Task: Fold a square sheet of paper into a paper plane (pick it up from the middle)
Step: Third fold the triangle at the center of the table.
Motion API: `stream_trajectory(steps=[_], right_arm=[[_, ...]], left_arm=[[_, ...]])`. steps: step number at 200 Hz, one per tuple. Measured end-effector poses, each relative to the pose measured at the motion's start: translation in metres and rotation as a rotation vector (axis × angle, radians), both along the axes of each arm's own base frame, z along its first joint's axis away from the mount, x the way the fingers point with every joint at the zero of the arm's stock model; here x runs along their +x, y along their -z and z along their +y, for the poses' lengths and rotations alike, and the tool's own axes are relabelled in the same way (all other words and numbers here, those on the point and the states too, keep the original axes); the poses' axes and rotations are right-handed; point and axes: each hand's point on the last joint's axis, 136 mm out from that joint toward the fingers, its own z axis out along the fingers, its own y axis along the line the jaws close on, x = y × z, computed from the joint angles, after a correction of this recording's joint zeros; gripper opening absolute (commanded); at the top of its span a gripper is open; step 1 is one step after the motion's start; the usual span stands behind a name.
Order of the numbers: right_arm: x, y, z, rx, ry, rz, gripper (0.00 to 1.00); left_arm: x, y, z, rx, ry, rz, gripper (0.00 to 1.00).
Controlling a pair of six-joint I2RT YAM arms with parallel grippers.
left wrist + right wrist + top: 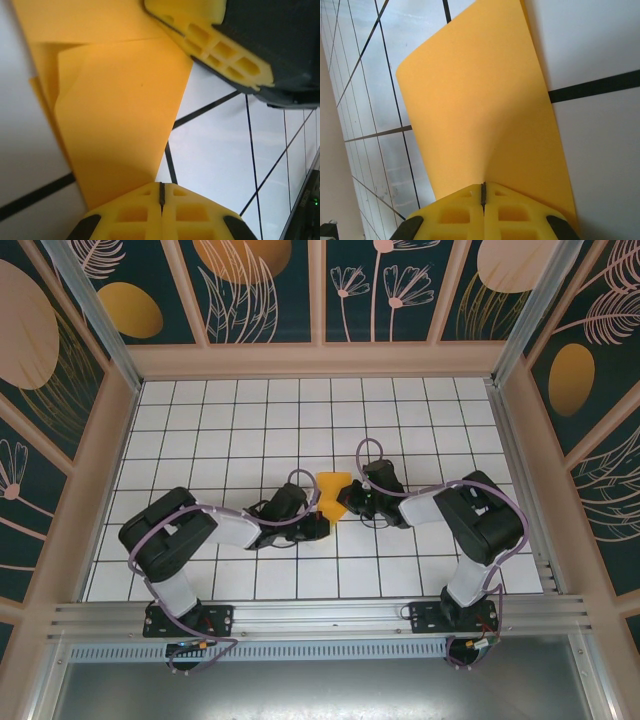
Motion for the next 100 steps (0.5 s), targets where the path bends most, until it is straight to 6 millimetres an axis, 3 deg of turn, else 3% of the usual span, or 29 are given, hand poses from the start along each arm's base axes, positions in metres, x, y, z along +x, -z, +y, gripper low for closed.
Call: stream_trajectory(steps=[100], right_arm=[[0.0,0.0,0.0,-0.01,-0.005,0.01,0.0]], left_arm=[[-0.019,0.002,0.018,0.057,0.011,0.064,0.05]])
